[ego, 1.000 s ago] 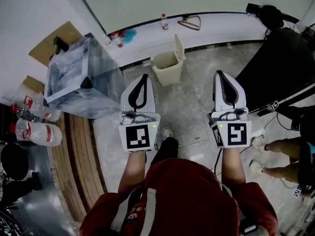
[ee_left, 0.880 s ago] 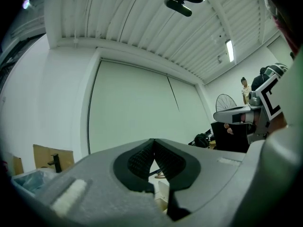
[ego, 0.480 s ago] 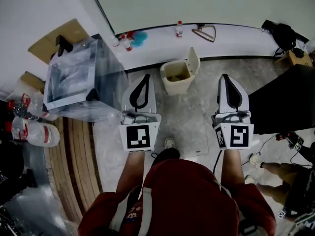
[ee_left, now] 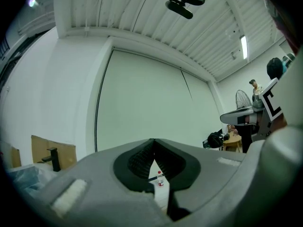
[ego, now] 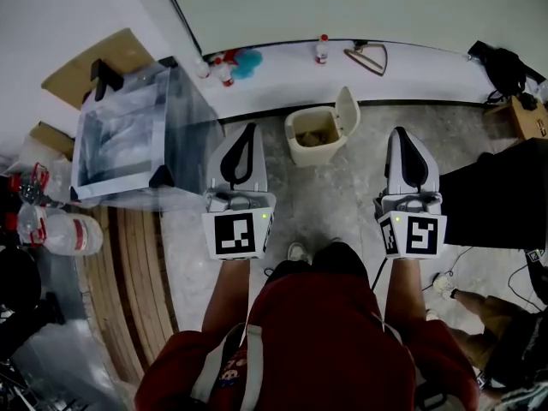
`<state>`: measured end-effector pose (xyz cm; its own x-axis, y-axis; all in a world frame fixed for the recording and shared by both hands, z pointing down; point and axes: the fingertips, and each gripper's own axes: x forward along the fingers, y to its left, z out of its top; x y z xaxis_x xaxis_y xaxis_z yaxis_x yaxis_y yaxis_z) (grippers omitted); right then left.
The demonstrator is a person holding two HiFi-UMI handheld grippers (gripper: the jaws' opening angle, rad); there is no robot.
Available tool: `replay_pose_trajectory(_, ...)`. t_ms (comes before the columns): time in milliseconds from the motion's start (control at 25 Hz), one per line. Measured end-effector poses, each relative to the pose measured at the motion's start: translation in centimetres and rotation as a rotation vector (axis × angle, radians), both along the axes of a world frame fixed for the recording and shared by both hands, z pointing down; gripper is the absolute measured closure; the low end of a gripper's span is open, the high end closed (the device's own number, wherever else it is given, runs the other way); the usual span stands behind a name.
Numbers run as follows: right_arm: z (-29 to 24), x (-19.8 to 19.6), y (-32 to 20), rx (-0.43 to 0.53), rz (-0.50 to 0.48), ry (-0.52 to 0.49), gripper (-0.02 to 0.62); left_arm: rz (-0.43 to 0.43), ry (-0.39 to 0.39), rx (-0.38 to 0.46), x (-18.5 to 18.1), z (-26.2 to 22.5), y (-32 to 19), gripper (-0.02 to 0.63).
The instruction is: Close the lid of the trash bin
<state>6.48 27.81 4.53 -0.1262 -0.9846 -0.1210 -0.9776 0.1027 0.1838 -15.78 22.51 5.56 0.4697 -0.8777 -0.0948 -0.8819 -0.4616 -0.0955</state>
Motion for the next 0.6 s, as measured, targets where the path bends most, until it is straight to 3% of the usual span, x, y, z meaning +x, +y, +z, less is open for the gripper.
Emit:
replay_pose_trajectory(240,2.6,2.4,-3.8,-0.029,0.015,-0.033,0.595,0.015,-0.020,-0.017,2.1,1.9,-3.3,0.601)
replay_pose_trajectory(600,7.0,7.5,-13.0,-0.115,-0.003,-0.056,0.595,-0.006,-0.016,-0.088,7.5,6.4,-12.0,0.601)
